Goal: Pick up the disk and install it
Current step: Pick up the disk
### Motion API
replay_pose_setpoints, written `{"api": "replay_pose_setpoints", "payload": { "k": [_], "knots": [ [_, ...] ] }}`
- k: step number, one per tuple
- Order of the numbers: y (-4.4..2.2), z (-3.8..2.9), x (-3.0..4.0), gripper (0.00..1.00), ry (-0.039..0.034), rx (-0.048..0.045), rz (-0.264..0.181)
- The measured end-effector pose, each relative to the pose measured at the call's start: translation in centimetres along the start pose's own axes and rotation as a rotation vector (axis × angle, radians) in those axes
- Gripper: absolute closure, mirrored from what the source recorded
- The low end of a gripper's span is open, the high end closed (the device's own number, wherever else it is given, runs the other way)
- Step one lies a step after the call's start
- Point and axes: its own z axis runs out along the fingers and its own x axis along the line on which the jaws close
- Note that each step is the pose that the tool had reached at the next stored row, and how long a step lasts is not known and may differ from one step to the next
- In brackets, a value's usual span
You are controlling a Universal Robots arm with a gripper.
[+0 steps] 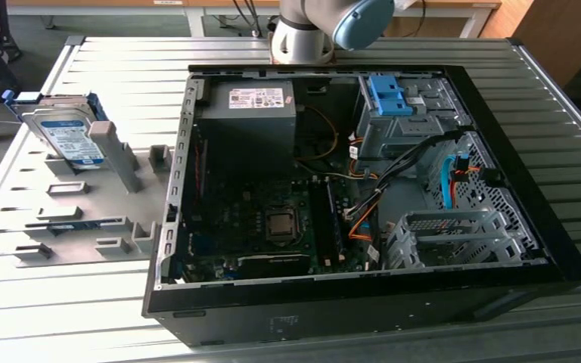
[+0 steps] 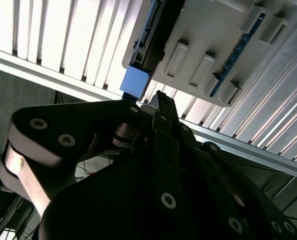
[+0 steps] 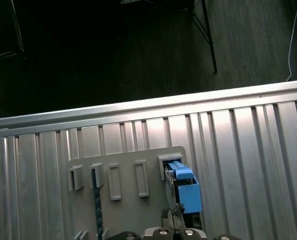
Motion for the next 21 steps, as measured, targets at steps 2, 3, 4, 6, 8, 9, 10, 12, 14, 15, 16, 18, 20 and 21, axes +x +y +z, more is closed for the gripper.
{"api": "replay_pose_setpoints", "payload": {
  "k": [2,3,4,6,8,9,10,12,14,15,16,18,20,21],
  "knots": [
    [0.00,0.02,0.00,0.89,0.0015,-0.0006,-0.036],
    [0.00,0.02,0.00,0.89,0.0023,-0.0010,-0.054],
    [0.00,0.03,0.00,0.89,0.0030,-0.0013,-0.072],
    [0.00,0.05,0.00,0.89,0.0046,-0.0019,-0.109],
    [0.00,0.06,0.00,0.89,0.0060,-0.0025,-0.144],
    [0.00,0.06,0.00,0.89,0.0067,-0.0029,-0.161],
    [0.00,0.07,0.00,0.89,0.0074,-0.0032,-0.176],
    [0.00,0.07,0.00,0.89,0.0079,-0.0034,-0.188],
    [0.00,0.07,0.00,0.89,0.0079,-0.0033,-0.189],
    [0.00,0.07,0.00,0.89,0.0080,-0.0033,-0.189],
    [0.00,0.07,0.00,0.89,0.0079,-0.0034,-0.189],
    [0.00,0.07,0.00,0.89,0.0080,-0.0034,-0.189],
    [0.00,0.07,0.00,0.89,0.0079,-0.0034,-0.190],
    [0.00,0.07,0.00,0.89,0.0071,-0.0034,-0.190]
  ]
}}
